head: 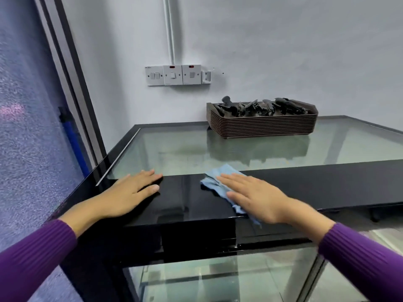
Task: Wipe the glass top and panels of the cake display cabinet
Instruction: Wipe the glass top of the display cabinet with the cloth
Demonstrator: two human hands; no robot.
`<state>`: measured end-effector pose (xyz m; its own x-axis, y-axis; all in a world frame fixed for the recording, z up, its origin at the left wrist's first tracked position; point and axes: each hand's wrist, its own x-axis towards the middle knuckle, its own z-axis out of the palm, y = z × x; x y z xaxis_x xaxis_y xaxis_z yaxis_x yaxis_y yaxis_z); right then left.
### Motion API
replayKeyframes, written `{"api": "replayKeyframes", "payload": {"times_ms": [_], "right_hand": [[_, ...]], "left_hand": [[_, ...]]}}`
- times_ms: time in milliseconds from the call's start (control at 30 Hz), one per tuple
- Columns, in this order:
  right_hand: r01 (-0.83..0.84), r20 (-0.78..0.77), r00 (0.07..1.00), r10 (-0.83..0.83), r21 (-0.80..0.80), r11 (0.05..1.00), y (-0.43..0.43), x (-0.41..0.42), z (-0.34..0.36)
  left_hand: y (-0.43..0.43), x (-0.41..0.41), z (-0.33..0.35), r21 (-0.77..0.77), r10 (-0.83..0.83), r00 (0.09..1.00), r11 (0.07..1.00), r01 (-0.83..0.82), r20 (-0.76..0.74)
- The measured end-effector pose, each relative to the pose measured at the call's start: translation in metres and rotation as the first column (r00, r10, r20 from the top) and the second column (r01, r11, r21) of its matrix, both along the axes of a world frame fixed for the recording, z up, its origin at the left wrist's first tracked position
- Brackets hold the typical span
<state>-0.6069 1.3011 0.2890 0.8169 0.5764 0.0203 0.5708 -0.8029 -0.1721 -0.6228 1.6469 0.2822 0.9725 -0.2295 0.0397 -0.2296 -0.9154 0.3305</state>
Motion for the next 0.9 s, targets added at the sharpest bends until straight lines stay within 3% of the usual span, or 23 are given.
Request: {"api": "replayKeyframes", "payload": {"times_ms": [167, 233, 467, 567, 900], "right_hand": [[0.383, 0.017, 0.923, -0.383, 0.007, 0.924, -0.052, 0.016, 0.009], [0.426, 0.059, 0.903, -0.425, -0.018, 0.904, -0.033, 0.018, 0.007], [0.08, 0.001, 0.997, -0.08, 0.031, 0.996, 0.052, -0.02, -0.005], [0.07, -0.034, 0.997, -0.069, 0.02, 0.997, 0.05, -0.009, -0.002], [0.153, -0.003, 0.988, -0.153, 0.028, 0.988, 0.09, 0.138, -0.003]], "left_hand": [[0.002, -0.023, -0.001, -0.071, 0.027, 0.997, 0.997, -0.022, 0.068], [-0.001, -0.024, -0.001, -0.075, 0.049, 0.996, 0.996, -0.042, 0.081], [0.003, -0.021, 0.005, -0.249, 0.052, 0.998, 0.967, -0.044, 0.026], [0.006, -0.009, 0.011, -0.283, 0.056, 0.998, 0.958, -0.047, 0.025], [0.019, 0.1, 0.015, -0.116, 0.143, 0.99, 0.983, -0.143, -0.003]]}}
